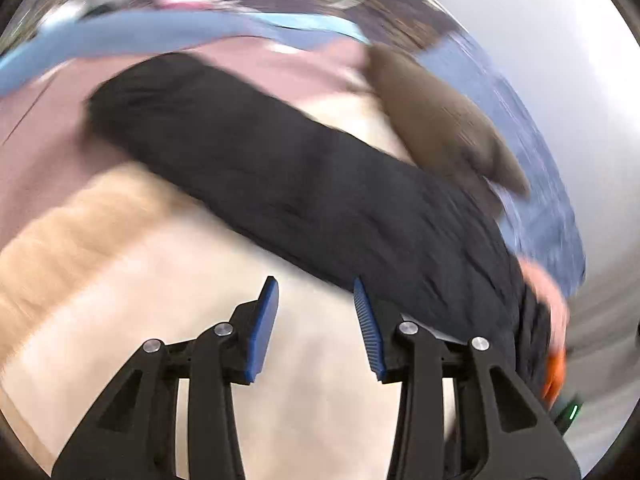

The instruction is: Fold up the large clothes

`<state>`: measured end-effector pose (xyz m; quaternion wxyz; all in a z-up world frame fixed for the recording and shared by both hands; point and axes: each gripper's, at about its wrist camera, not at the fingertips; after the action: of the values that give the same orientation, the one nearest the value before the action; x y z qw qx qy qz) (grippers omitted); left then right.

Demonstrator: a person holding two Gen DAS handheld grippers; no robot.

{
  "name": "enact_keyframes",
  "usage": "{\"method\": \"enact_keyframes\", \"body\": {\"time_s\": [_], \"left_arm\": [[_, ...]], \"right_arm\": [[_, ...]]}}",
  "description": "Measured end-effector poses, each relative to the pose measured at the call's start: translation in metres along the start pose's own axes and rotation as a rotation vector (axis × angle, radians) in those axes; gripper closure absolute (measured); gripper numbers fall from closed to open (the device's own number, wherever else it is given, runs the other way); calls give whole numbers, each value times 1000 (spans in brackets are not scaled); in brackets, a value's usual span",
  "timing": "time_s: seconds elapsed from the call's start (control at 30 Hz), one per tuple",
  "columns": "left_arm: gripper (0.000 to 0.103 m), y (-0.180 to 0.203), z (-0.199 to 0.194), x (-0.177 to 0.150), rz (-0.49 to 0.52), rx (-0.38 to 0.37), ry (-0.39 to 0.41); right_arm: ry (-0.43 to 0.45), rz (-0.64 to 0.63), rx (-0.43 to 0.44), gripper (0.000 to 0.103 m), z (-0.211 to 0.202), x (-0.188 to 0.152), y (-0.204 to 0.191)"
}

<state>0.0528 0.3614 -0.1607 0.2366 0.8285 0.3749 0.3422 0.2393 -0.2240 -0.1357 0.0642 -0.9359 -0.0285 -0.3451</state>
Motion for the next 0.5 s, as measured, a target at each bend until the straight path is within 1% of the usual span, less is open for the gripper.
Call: {"method": "enact_keyframes", "body": {"time_s": [0.03,0.07,0.13,0.17,0.23,0.27,0.3,0.37,0.4,0.47,0.5], "left_arm": [[61,-14,1,10,-57,-15,20],[59,-24,2,18,-90,-22,30],[59,-36,7,33,-150,-16,50],[59,-43,12,40,-182,-27,60],[59,-44,19,47,-216,-33,71],[60,-45,22,56,-231,-37,78],[62,-40,24,61,-226,-40,92],[101,-37,20,73,-173,-19,120],[101,-28,20,79,-139,-2,134],[101,3,10,89,-54,-23,178],[101,27,6,94,9,-40,198]], "right_arm": [[1,-2,-2,47,0,0,0],[1,-3,-3,47,0,-1,-1],[1,-2,-2,47,-1,0,-2],[1,-1,-1,47,-1,-1,-1],[1,0,0,47,0,0,-2],[-1,-1,2,47,0,0,-2],[-1,-2,1,47,0,0,-3],[0,-4,-1,47,0,0,-3],[0,-4,-1,47,0,0,-4],[0,-4,-1,47,0,0,-4],[0,-4,0,47,0,0,-4]]}}
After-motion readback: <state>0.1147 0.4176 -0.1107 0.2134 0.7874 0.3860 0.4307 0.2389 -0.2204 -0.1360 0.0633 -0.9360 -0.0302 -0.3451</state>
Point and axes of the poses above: each gripper's, at about its wrist camera, not at the fingertips, and z roughly the way its jaws point, y to its right, x to its top, and after that the axes turned 6 degrees about -x, right-handed
